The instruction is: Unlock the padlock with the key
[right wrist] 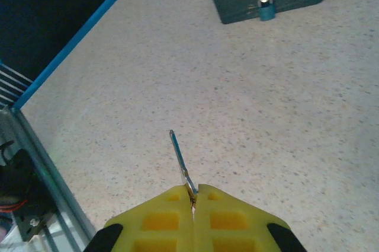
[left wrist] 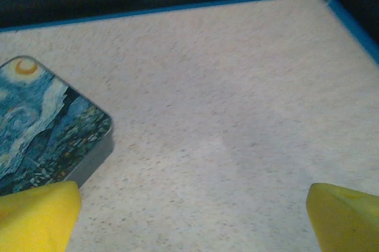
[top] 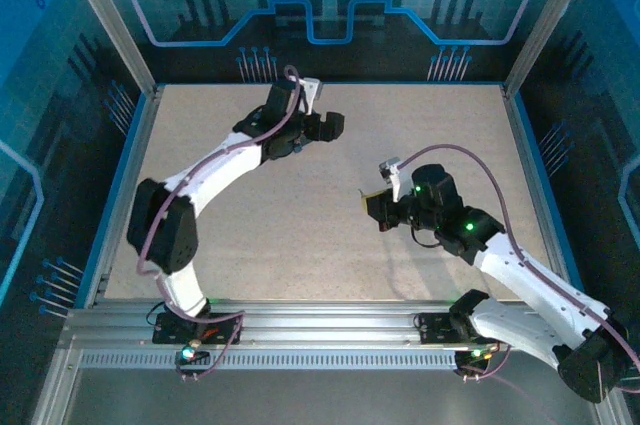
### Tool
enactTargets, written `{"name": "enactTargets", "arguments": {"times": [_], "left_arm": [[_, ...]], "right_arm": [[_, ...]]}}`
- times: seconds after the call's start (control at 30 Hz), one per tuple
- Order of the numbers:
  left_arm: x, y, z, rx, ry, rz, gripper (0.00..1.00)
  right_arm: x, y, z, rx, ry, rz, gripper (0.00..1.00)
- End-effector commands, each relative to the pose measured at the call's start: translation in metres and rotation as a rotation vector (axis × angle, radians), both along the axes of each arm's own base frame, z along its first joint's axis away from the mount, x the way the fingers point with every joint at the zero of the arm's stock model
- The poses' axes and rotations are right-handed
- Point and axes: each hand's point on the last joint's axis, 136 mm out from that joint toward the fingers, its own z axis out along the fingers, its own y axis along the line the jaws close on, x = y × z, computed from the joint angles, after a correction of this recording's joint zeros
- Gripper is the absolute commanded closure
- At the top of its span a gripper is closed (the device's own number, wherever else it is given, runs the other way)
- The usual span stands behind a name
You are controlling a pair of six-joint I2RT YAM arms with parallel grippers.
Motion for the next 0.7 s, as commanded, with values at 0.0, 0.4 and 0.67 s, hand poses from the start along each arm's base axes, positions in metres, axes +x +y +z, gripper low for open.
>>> {"name": "enactTargets", "arguments": {"times": [0.0, 0.4, 0.67], "left_arm": [[0.02, 0.016, -0.018, 0.083, 0.061, 0.067, 0.01], [0.083, 0.012, -0.08, 0.148, 0.168, 0.103, 0.01], [0.094, 0.01, -0.115, 0.191, 0.231, 0.104, 0.01]], "right_arm": [[-0.002, -0.016, -0.006, -0.021, 0.019, -0.054, 1.0], [-0.004, -0.031, -0.016, -0.008, 0.048, -0.091, 1.0], [-0.005, -0.034, -0.017, -0.005, 0.05, -0.102, 1.0]]}}
